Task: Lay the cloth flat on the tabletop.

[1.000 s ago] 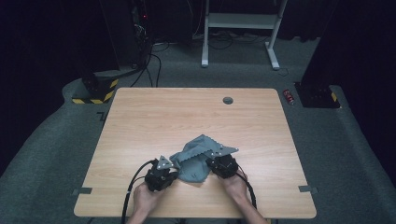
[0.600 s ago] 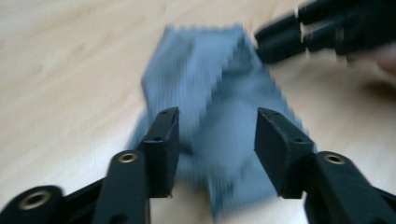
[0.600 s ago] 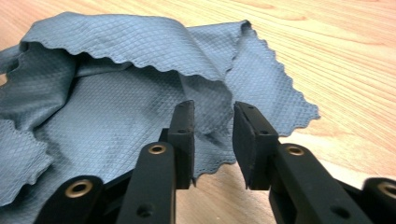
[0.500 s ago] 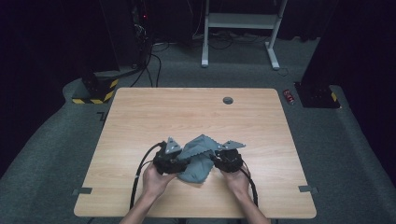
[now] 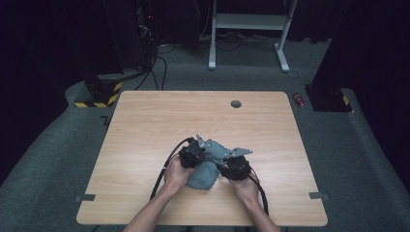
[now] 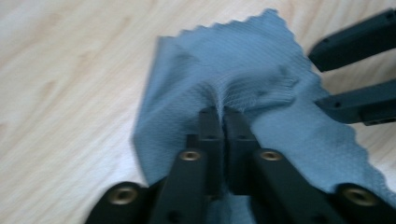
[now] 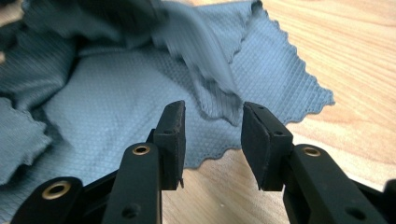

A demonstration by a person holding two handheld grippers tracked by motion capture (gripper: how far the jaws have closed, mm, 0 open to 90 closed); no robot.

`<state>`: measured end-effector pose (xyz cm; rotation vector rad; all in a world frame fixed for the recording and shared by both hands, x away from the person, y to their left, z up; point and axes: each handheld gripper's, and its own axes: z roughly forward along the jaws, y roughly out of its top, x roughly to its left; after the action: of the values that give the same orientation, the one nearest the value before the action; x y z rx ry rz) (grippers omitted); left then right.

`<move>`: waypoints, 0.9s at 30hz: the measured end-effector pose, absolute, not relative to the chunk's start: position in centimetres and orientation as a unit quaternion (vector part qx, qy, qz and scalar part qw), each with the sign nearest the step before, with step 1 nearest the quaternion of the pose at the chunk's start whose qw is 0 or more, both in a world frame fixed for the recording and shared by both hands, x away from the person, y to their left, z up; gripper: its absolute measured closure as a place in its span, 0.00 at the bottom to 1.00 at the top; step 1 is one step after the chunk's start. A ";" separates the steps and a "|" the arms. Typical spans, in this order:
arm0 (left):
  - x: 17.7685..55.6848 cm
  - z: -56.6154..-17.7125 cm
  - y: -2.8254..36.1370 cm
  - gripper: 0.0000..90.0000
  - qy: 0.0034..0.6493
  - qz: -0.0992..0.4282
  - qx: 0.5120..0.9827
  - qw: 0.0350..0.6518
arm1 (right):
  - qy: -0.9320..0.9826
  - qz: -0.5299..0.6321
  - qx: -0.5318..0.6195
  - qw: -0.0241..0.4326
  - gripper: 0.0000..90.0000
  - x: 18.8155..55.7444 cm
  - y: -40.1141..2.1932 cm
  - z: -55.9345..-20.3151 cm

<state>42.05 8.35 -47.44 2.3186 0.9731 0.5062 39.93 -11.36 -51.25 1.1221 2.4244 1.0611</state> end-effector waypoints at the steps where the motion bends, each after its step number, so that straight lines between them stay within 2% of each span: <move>1: 41.9 -46.7 9.5 0.99 0.376 0.197 0.854 0.302 | 0.837 0.364 0.386 0.133 0.68 40.0 -11.4 -51.4; 2: 41.9 -46.7 9.5 0.99 0.376 0.197 0.854 0.302 | 0.837 0.364 0.386 0.133 0.68 40.0 -11.4 -51.4; 5: 41.9 -45.8 13.3 0.99 0.435 0.196 0.811 0.339 | 0.845 0.351 0.379 0.139 0.78 39.9 -11.1 -51.7; 6: 41.9 -45.8 13.3 0.99 0.435 0.196 0.811 0.339 | 0.845 0.351 0.379 0.139 0.78 39.9 -11.1 -51.7; 7: 42.2 -46.0 15.4 0.99 0.469 0.188 0.793 0.342 | 0.850 0.344 0.370 0.150 0.84 39.8 -11.0 -51.7; 8: 42.2 -46.0 15.4 0.99 0.469 0.188 0.793 0.342 | 0.850 0.344 0.370 0.150 0.84 39.8 -11.0 -51.7; 12: 42.4 -47.5 18.9 0.98 0.527 0.158 0.767 0.331 | 0.856 0.339 0.359 0.150 0.94 39.8 -10.8 -51.6; 13: 42.4 -48.1 19.7 0.91 0.539 0.155 0.765 0.318 | 0.859 0.337 0.353 0.154 0.95 39.8 -10.6 -51.6; 16: 42.2 -48.3 20.0 0.74 0.532 0.158 0.768 0.320 | 0.857 0.342 0.357 0.148 0.93 39.8 -10.7 -51.5; 17: 42.0 -48.2 20.0 0.70 0.524 0.163 0.770 0.326 | 0.847 0.353 0.370 0.146 0.89 40.0 -11.3 -51.3; 18: 41.8 -48.1 19.9 0.70 0.516 0.169 0.773 0.328 | 0.847 0.353 0.370 0.146 0.89 40.0 -11.3 -51.3; 19: 41.1 -47.4 19.5 0.64 0.490 0.180 0.780 0.345 | 0.839 0.355 0.384 0.147 0.84 40.5 -11.8 -51.0; 27: 40.3 -47.3 16.6 0.52 0.415 0.170 0.824 0.346 | 0.829 0.347 0.410 0.155 0.74 42.3 -11.8 -50.5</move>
<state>40.33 16.65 -47.32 2.1379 1.0772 0.4405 42.33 -11.75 -50.46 1.1729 2.3751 0.9942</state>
